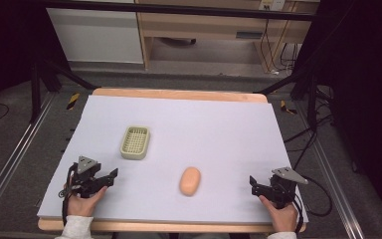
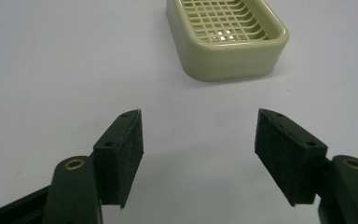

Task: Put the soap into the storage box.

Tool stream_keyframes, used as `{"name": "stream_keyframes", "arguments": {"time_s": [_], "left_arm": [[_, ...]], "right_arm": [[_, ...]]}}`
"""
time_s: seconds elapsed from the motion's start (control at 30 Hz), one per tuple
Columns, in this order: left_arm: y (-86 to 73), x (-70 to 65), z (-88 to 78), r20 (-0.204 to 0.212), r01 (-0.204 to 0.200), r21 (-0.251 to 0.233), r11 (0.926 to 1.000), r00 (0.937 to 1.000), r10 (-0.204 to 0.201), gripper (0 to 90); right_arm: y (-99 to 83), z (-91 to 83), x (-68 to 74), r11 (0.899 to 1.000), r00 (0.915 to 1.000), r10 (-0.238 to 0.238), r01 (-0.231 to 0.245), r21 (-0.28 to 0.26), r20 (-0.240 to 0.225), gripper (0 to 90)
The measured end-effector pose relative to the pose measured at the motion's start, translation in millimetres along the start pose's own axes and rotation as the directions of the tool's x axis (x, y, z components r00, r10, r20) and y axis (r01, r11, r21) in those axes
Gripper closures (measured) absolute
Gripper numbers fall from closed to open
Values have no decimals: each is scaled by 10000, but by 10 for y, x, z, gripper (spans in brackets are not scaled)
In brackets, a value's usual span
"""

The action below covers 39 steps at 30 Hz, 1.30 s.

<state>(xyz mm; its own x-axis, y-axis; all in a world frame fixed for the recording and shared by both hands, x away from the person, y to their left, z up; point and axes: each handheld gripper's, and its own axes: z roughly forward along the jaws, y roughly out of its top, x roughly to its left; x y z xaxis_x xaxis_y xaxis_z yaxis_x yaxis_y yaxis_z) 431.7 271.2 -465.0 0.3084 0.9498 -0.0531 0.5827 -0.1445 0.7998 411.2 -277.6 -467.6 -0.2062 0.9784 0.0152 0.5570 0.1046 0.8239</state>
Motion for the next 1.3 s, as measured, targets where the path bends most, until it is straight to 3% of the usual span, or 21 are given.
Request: {"name": "stream_keyframes", "arguments": {"time_s": [0.37,0.67,0.87,1.3], "left_arm": [[27,-143,-42,265,-171,-128,9998,9995,174,339],[44,-298,-41,503,-666,-64,9978,9965,669,326],[55,-366,-40,451,-847,-44,9964,9954,848,319],[107,-498,-30,694,-911,-235,9956,9933,926,284]], "right_arm": [[-3,17,-1,9998,9999,-99,98,162,24,55],[-5,22,-4,9997,10000,-6,7,264,-47,57],[-6,24,-5,9996,10000,1,1,272,-54,57],[-5,30,6,9996,9999,-29,32,293,-103,57]]}}
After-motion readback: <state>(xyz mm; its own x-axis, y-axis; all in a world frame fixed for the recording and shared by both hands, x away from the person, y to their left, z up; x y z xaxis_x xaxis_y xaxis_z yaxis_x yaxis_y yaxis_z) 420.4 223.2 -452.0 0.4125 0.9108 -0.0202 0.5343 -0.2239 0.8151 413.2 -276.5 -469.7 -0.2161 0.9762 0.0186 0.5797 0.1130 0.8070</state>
